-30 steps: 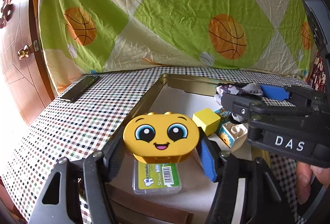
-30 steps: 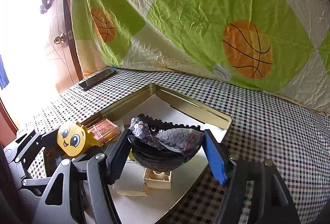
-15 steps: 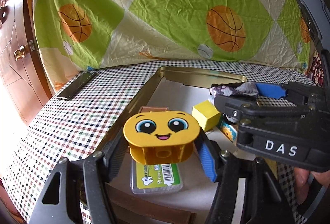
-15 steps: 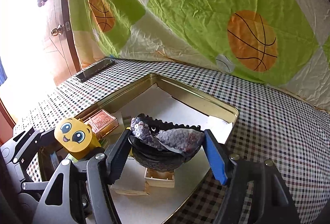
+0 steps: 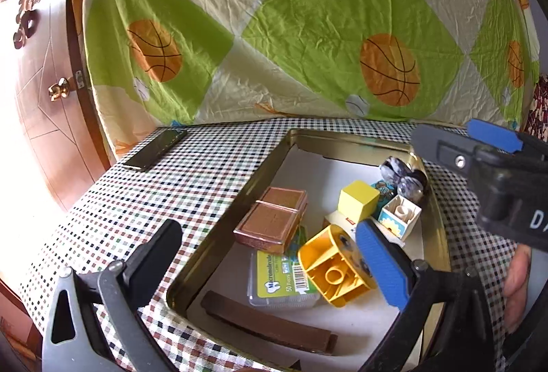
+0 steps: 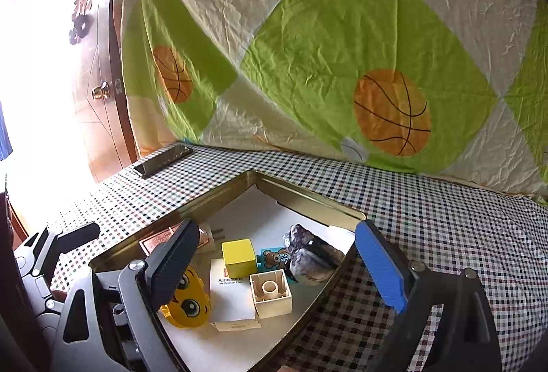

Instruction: Organize rigid objects

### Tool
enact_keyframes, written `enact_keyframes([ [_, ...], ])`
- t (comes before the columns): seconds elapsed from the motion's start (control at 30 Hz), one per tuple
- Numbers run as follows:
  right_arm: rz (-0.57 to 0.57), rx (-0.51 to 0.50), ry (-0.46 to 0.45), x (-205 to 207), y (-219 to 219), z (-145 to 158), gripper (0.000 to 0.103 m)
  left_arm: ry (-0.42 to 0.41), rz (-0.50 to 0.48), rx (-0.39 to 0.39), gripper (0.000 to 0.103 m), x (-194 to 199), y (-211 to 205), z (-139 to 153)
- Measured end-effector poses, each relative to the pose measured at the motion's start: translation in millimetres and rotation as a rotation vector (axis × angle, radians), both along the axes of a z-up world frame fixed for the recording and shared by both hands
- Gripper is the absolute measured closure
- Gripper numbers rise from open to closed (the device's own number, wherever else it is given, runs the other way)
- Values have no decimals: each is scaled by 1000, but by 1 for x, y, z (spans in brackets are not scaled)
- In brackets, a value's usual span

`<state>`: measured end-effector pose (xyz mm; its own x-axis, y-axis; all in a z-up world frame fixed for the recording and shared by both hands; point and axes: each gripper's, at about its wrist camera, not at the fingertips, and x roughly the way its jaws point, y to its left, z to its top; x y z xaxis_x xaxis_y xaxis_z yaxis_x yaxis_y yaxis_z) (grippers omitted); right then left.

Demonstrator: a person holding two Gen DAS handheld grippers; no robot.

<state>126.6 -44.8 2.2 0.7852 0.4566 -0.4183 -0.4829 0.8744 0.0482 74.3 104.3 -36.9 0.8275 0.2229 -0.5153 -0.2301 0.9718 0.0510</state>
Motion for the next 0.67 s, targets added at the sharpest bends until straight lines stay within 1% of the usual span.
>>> enact_keyframes([
  [0.17, 14, 50, -32, -17, -5, 13, 8, -43, 67, -42, 0, -14, 23, 13],
  [0.33, 48, 38, -35, -27, 2, 12, 7, -62, 97, -68, 0, -22, 39, 21],
  [0.67, 87, 1, -45, -40, 14, 3, 7, -79, 110, -31, 0, -26, 38, 20],
])
